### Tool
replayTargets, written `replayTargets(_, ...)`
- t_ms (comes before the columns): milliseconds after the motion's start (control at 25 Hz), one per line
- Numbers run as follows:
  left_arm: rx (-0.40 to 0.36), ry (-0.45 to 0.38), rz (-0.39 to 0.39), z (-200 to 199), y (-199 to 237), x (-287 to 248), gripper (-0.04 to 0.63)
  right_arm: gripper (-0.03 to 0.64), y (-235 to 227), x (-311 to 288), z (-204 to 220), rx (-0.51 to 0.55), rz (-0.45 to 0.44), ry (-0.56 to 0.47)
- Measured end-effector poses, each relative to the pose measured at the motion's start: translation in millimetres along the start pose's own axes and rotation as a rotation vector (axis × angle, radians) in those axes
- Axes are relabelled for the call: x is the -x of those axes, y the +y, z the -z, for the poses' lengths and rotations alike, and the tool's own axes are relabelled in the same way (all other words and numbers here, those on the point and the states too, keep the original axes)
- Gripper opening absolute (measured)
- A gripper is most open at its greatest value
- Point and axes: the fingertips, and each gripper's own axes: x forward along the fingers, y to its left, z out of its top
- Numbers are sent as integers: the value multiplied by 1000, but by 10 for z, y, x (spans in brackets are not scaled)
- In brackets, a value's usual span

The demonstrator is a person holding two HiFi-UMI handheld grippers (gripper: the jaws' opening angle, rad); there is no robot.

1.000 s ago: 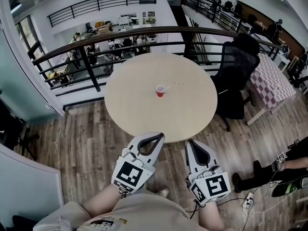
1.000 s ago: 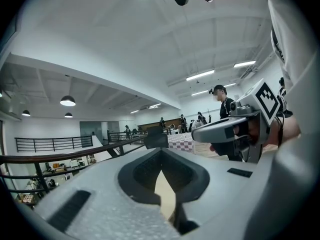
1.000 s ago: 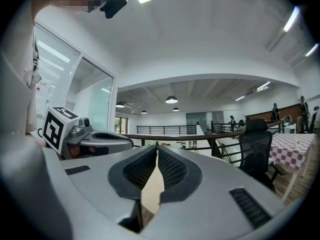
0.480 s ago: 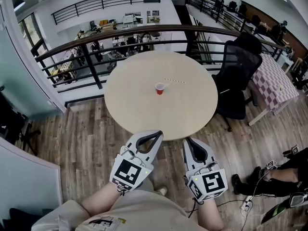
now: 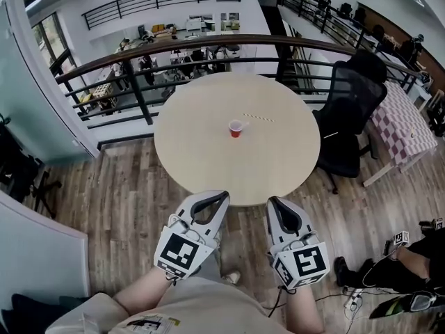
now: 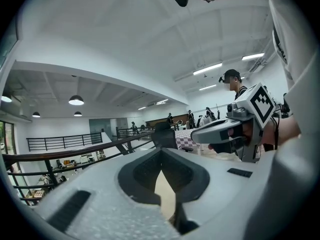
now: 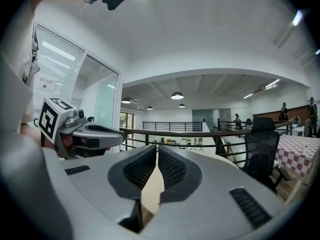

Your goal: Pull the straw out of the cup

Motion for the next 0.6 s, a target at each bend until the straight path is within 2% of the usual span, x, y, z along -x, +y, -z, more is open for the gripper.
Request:
replayTargets(320,27,-13,8,78,179,-335,12,26,-133,-251,42,25,-12,34)
replayTargets(600,44,-7,12,158,510,-667,12,26,-314,-692,-1,30,-26,45)
